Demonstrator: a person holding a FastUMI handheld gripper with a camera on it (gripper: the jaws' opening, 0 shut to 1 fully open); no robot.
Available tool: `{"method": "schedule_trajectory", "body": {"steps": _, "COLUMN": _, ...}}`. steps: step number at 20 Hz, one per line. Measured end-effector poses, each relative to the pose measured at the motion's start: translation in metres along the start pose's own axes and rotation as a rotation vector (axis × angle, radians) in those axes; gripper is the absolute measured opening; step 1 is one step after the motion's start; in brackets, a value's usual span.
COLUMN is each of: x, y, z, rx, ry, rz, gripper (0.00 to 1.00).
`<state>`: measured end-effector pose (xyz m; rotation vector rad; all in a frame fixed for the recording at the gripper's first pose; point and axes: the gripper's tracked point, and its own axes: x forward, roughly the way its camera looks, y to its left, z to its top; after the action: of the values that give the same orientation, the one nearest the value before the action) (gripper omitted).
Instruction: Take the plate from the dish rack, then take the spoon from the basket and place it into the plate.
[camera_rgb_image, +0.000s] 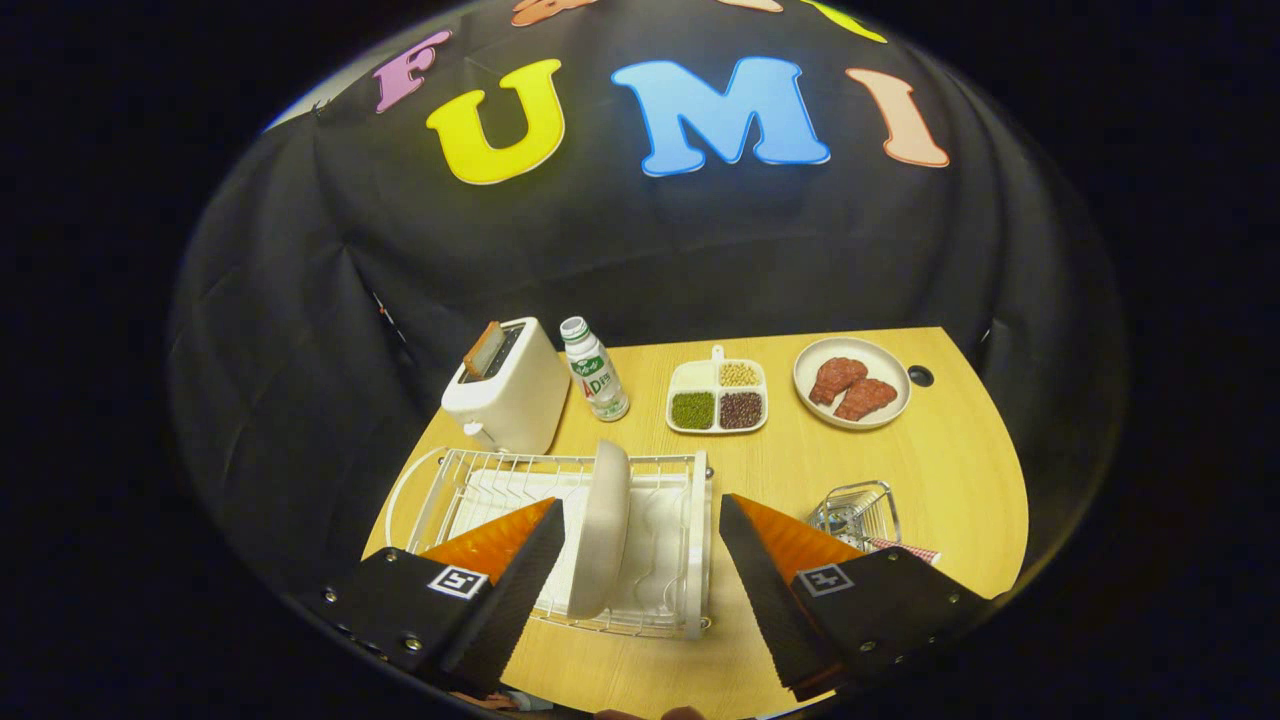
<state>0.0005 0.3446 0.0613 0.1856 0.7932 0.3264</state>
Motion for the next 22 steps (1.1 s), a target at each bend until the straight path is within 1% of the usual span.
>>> {"method": "schedule_trajectory", "body": {"steps": 3, "x": 0.021, "y": 0.009, "z": -0.008, "rx": 0.004, "ry": 0.063, "rz": -0.016, "gripper": 0.97}}
{"method": "schedule_trajectory", "body": {"steps": 7, "x": 0.055, "y": 0.007, "z": -0.029, "rx": -0.008, "ry": 0.191, "rz": -0.09, "gripper": 0.97}}
{"method": "schedule_trajectory", "body": {"steps": 13, "x": 0.089, "y": 0.014, "z": -0.043, "rx": -0.007, "ry": 0.259, "rz": -0.118, "gripper": 0.97}}
{"method": "schedule_trajectory", "body": {"steps": 16, "x": 0.103, "y": 0.012, "z": -0.054, "rx": -0.022, "ry": 0.294, "rz": -0.146, "gripper": 0.97}}
{"method": "schedule_trajectory", "body": {"steps": 17, "x": 0.108, "y": 0.014, "z": -0.058, "rx": -0.034, "ry": 0.308, "rz": -0.144, "gripper": 0.89}}
{"method": "schedule_trajectory", "body": {"steps": 18, "x": 0.112, "y": 0.009, "z": -0.067, "rx": -0.055, "ry": 0.333, "rz": -0.17, "gripper": 0.81}}
{"method": "schedule_trajectory", "body": {"steps": 20, "x": 0.114, "y": 0.011, "z": -0.07, "rx": -0.061, "ry": 0.355, "rz": -0.194, "gripper": 0.48}}
{"method": "schedule_trajectory", "body": {"steps": 21, "x": 0.11, "y": 0.013, "z": -0.068, "rx": -0.053, "ry": 0.362, "rz": -0.223, "gripper": 0.32}}
{"method": "schedule_trajectory", "body": {"steps": 22, "x": 0.108, "y": 0.013, "z": -0.066, "rx": -0.053, "ry": 0.364, "rz": -0.25, "gripper": 0.31}}
